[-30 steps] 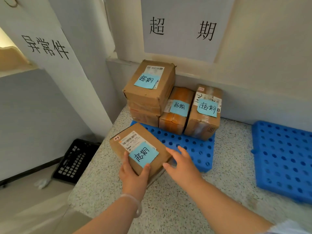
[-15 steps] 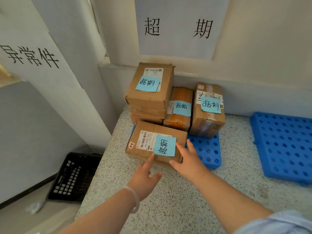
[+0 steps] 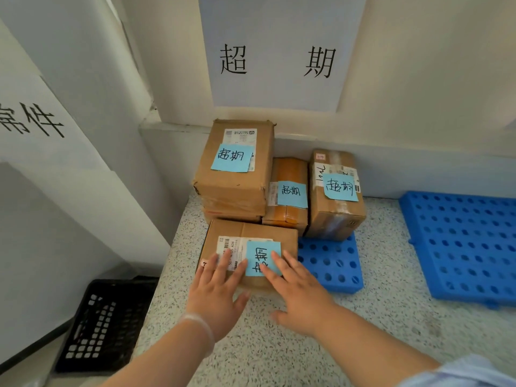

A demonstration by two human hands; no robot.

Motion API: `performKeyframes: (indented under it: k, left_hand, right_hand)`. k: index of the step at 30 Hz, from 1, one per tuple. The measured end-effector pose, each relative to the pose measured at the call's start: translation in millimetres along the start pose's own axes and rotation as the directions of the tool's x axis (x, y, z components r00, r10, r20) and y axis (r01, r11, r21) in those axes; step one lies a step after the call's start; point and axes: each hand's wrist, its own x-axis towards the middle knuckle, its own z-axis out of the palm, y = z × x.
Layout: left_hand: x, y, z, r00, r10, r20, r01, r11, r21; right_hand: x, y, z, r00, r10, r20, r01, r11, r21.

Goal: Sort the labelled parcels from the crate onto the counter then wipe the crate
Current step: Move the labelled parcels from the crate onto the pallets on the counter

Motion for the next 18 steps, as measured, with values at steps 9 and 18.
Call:
performKeyframes:
  k: [9,18]
  left_hand:
    - [3,-5,-4,0.999,-0.039,0.037,0.038,0.999,0.032]
    - [-10,35,-32,0.991,-0.053,0.122,0.037,0.991,0.132]
  right_hand:
    - [13,-2,4,0.999,-0.032,0.009,0.032,0.999,-0.017]
    - [-40,6,0,0.983,0.036,-0.179,-0.026,0.998,0.059]
